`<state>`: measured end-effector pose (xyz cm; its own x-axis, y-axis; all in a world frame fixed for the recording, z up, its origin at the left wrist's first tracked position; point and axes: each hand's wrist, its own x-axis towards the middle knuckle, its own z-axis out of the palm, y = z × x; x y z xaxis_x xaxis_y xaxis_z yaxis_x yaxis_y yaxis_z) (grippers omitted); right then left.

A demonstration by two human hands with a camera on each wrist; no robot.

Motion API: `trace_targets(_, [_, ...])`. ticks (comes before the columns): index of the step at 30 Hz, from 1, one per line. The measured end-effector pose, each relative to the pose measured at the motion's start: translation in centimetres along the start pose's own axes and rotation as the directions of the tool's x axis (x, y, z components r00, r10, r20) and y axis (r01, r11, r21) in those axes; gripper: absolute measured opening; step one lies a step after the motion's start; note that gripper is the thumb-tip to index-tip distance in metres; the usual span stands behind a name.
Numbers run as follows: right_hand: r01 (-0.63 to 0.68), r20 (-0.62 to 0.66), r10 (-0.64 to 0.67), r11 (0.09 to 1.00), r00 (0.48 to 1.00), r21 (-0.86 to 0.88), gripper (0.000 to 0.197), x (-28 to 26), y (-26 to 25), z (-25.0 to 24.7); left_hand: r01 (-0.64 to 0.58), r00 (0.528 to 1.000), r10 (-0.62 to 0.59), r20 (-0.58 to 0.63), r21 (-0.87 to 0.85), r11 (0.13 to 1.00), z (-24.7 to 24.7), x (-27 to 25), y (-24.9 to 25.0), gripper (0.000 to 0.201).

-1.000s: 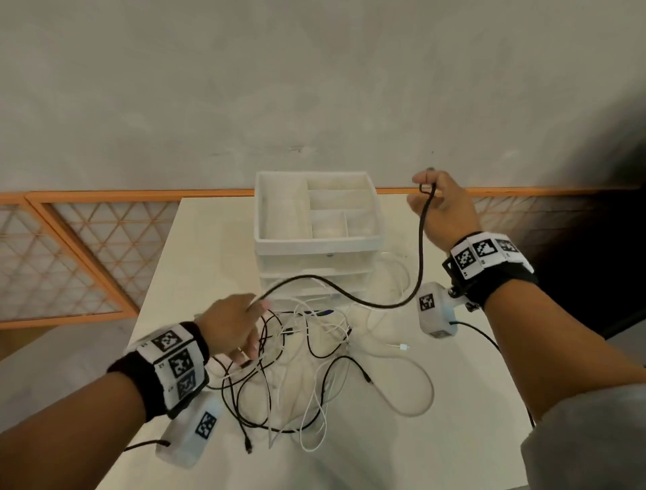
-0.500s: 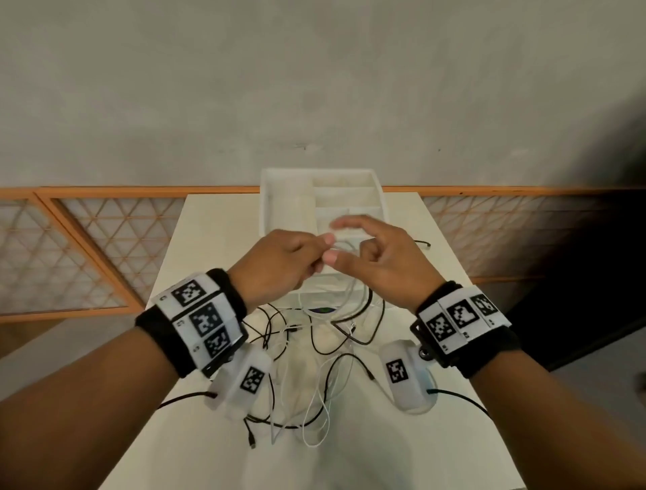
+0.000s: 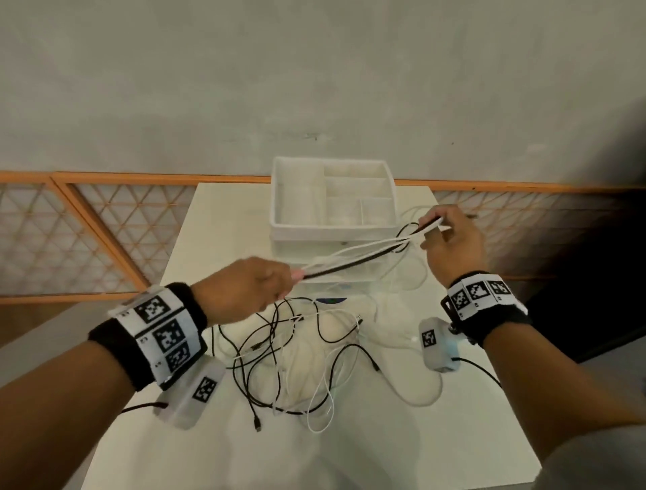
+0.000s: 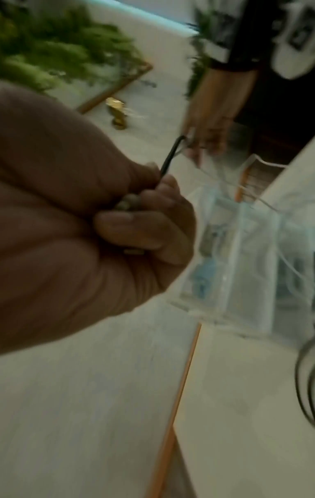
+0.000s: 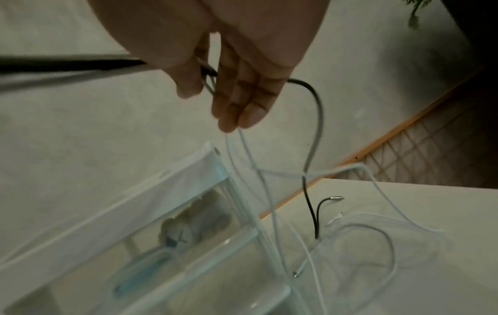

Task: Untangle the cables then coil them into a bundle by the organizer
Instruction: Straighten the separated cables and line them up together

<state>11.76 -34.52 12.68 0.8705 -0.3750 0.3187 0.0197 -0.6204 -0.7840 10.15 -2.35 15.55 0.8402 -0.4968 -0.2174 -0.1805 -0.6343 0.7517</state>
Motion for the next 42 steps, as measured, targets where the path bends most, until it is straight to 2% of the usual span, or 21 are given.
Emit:
trace_targets(1, [0.03, 0.005, -0.03, 1.0, 1.0, 0.009, 0.025, -0.3, 0.1, 0.4, 0.039, 0.999, -0.042, 0.022, 0.12, 0.992, 0.5, 0.0, -0.8, 0.049])
trace_targets(3, [0.036, 0.123, -0.018, 0.988, 0.992, -0.149, 0.014, -1.2, 1.5, 1.4, 0.1, 0.995, -0.094, -0.034, 0.27, 0.958, 1.3, 0.1, -1.8, 0.051])
trace_targets(6, [-0.061, 0.285, 0.175, 0.927, 0.942, -0.369, 0.018, -2.5, 4.4, 2.4, 0.125, 0.987, -0.088, -0.138, 0.289, 0.949, 2.1, 0.3, -1.9, 0.055])
trace_targets(10, [-0.109, 0.323, 0.342, 0.816, 0.883, -0.568, 0.025, -1.8, 3.9, 1.9, 0.134, 0.984, -0.098, -0.148, 0.259, 0.956, 2.3, 0.8, -1.8, 0.057])
trace_targets(12, [-0.023, 0.452, 0.313, 0.842, 0.835, -0.539, 0.049, -1.6, 2.1, 1.5, 0.11, 0.98, -0.059, -0.189, 0.273, 0.956, 2.4, 1.1, -1.3, 0.057])
trace_targets(14, [0.066, 0.56, 0.204, 0.904, 0.803, -0.423, 0.055, -2.5, -0.4, 1.8, 0.063, 0.979, -0.007, -0.206, 0.267, 0.962, 2.6, 1.4, -0.7, 0.056])
trace_targets(16, [0.071, 0.584, 0.128, 0.95, 0.801, -0.305, 0.03, -4.0, -1.6, 2.7, -0.007, 0.969, 0.053, -0.242, 0.186, 0.982, 2.7, 1.6, 0.1, 0.055])
trace_targets(17, [0.011, 0.585, 0.159, 0.961, 0.796, -0.276, 0.017, -4.6, -1.5, 3.0, -0.044, 0.959, 0.073, -0.272, 0.111, 0.993, 2.6, 1.6, 0.4, 0.054])
trace_targets(19, [-0.086, 0.638, 0.263, 0.951, 0.724, -0.296, 0.018, -5.2, 0.0, 2.9, -0.125, 0.943, 0.1, -0.318, -0.059, 0.99, 1.9, 1.3, 0.7, 0.052])
trace_targets(21, [-0.083, 0.674, 0.351, 0.914, 0.65, -0.396, 0.015, -5.1, 1.3, 2.0, -0.157, 0.952, 0.112, -0.285, -0.138, 0.978, 1.1, 0.7, 0.7, 0.049])
trace_targets(22, [-0.028, 0.673, 0.355, 0.896, 0.649, -0.444, 0.02, -4.9, 1.4, 1.4, -0.146, 0.963, 0.111, -0.247, -0.128, 0.981, 0.8, 0.5, 0.6, 0.049])
trace_targets(24, [0.068, 0.669, 0.29, 0.888, 0.684, -0.455, 0.056, -4.3, 0.6, 0.8, -0.09, 0.979, 0.091, -0.185, 0.014, 0.996, 0.6, 0.5, 0.3, 0.049])
trace_targets(26, [0.058, 0.659, 0.124, 0.967, 0.742, -0.248, 0.068, -4.4, -1.9, 1.0, -0.033, 0.984, 0.065, -0.169, 0.183, 0.982, 0.9, 0.9, 0.1, 0.049])
trace_targets(28, [0.049, 0.61, -0.037, 0.999, 0.792, -0.002, 0.058, -5.1, -4.7, 1.8, -0.056, 0.982, 0.091, -0.166, 0.208, 0.977, 1.5, 1.5, 0.4, 0.043])
trace_targets(31, [0.135, 0.653, -0.101, 0.991, 0.75, -0.002, 0.02, -6.7, -6.9, 4.0, -0.184, 0.952, 0.233, -0.197, 0.239, 0.953, 2.2, 1.9, 1.8, 0.038])
trace_targets(34, [0.122, 0.739, 0.141, 0.949, 0.658, -0.29, 0.038, -6.2, -3.2, 4.7, -0.228, 0.912, 0.253, -0.323, 0.114, 0.967, 0.9, 1.3, 3.0, 0.046])
trace_targets(36, [-0.106, 0.681, 0.38, 0.907, 0.627, -0.408, 0.032, -4.6, 0.3, 3.3, -0.234, 0.903, 0.213, -0.373, -0.012, 0.972, -0.9, 0.4, 3.0, 0.052])
trace_targets(37, [-0.262, 0.598, 0.472, 0.875, 0.648, -0.407, 0.026, -3.7, 2.1, 2.4, -0.225, 0.917, 0.2, -0.346, -0.034, 0.974, -1.7, -0.2, 2.8, 0.054])
trace_targets(39, [-0.415, 0.318, 0.505, 0.855, 0.802, -0.311, 0.017, -2.1, 4.6, 0.7, -0.145, 0.97, 0.152, -0.191, 0.051, 0.988, -2.0, -1.1, 1.8, 0.055])
trace_targets(40, [-0.393, 0.154, 0.443, 0.878, 0.883, -0.275, 0.01, -1.7, 5.3, 0.2, -0.084, 0.991, 0.098, -0.088, 0.153, 0.985, -1.4, -1.3, 1.0, 0.055])
trace_targets(42, [-0.323, -0.062, 0.317, 0.935, 0.946, -0.147, 0.017, -1.6, 5.4, 0.2, 0.009, 0.996, -0.042, 0.08, 0.373, 0.928, 0.8, -1.2, -0.9, 0.055])
